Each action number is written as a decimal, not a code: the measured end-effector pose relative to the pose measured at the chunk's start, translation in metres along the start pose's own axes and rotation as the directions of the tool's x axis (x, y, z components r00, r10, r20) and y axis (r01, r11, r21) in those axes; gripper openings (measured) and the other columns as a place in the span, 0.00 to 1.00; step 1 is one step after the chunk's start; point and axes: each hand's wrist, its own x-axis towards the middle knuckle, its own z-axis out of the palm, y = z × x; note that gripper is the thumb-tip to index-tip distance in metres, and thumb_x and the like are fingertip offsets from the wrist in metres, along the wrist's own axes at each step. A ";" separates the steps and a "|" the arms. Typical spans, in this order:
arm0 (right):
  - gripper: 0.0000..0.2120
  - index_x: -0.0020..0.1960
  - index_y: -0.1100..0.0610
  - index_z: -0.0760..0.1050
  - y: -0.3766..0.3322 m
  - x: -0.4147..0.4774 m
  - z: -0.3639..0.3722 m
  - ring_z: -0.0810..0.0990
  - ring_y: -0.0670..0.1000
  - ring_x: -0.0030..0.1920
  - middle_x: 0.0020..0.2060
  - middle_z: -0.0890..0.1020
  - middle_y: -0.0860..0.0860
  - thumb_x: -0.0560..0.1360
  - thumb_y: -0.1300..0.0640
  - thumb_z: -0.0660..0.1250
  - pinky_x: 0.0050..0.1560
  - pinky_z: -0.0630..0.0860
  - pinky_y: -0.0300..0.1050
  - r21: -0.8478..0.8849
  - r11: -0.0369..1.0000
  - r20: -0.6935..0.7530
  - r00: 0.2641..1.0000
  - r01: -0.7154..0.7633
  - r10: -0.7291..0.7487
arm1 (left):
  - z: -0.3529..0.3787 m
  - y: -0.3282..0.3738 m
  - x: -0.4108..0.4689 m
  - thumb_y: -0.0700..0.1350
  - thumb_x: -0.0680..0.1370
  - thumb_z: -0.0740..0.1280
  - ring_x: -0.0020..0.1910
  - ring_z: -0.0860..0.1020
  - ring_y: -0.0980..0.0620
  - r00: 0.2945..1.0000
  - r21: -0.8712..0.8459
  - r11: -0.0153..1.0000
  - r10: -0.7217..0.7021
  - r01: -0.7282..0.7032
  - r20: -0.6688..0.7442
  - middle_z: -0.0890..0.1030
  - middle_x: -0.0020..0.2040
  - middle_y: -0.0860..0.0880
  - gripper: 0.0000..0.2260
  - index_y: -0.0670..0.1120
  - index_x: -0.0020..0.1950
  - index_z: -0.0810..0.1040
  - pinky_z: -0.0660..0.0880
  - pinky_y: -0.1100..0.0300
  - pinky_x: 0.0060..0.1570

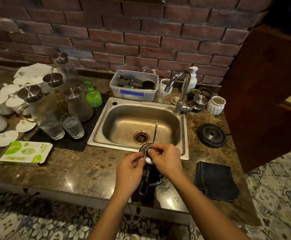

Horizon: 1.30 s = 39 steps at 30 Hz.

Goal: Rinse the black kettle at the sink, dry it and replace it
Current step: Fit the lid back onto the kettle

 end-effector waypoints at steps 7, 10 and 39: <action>0.13 0.59 0.54 0.85 -0.003 0.003 0.003 0.85 0.48 0.50 0.48 0.89 0.52 0.76 0.54 0.71 0.60 0.79 0.43 -0.005 1.000 0.026 1.000 0.002 -0.002 | -0.005 0.001 0.002 0.44 0.81 0.68 0.51 0.83 0.62 0.997 0.110 0.991 0.073 -0.076 0.032 0.85 0.54 0.54 0.11 0.49 0.62 0.83 0.77 0.70 0.48; 0.13 0.60 0.53 0.85 -0.002 0.002 0.002 0.85 0.48 0.47 0.45 0.89 0.51 0.77 0.53 0.71 0.59 0.79 0.44 -0.018 1.000 0.022 1.000 0.021 -0.020 | -0.005 -0.001 0.003 0.44 0.80 0.68 0.48 0.80 0.66 0.992 0.200 0.972 0.123 -0.127 0.033 0.85 0.54 0.55 0.11 0.48 0.62 0.84 0.74 0.76 0.43; 0.21 0.67 0.50 0.80 0.028 0.008 -0.007 0.79 0.46 0.60 0.62 0.81 0.47 0.75 0.53 0.74 0.54 0.62 0.18 -0.179 0.945 0.185 0.953 0.274 -0.242 | 0.000 -0.010 0.018 0.48 0.81 0.64 0.63 0.79 0.51 0.911 0.611 0.677 0.337 -0.411 0.239 0.79 0.68 0.52 0.16 0.48 0.66 0.81 0.78 0.52 0.62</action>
